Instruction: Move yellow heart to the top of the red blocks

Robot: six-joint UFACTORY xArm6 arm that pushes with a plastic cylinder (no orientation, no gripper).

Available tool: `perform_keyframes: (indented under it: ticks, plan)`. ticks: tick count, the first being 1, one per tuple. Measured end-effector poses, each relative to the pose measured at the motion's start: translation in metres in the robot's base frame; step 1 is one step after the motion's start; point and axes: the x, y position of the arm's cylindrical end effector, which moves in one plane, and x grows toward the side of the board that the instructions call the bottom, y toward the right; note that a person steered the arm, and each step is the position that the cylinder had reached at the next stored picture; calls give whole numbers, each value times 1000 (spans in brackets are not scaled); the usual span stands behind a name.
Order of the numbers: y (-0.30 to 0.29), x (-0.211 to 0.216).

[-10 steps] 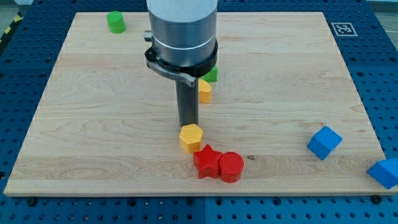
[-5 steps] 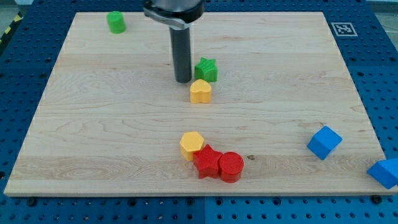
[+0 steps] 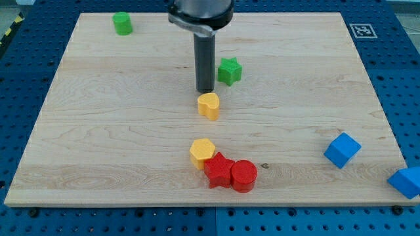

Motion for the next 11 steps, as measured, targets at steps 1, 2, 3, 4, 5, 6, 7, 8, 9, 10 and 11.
perform_keyframes:
  ticks: [1, 2, 3, 4, 5, 6, 7, 8, 9, 10, 11]
  plan:
    - [15, 47]
    - [27, 59]
    - [25, 36]
    - [0, 30]
    - [0, 57]
    - [2, 74]
    - [8, 82]
    - [8, 67]
    - [22, 62]
    - [38, 75]
    - [50, 87]
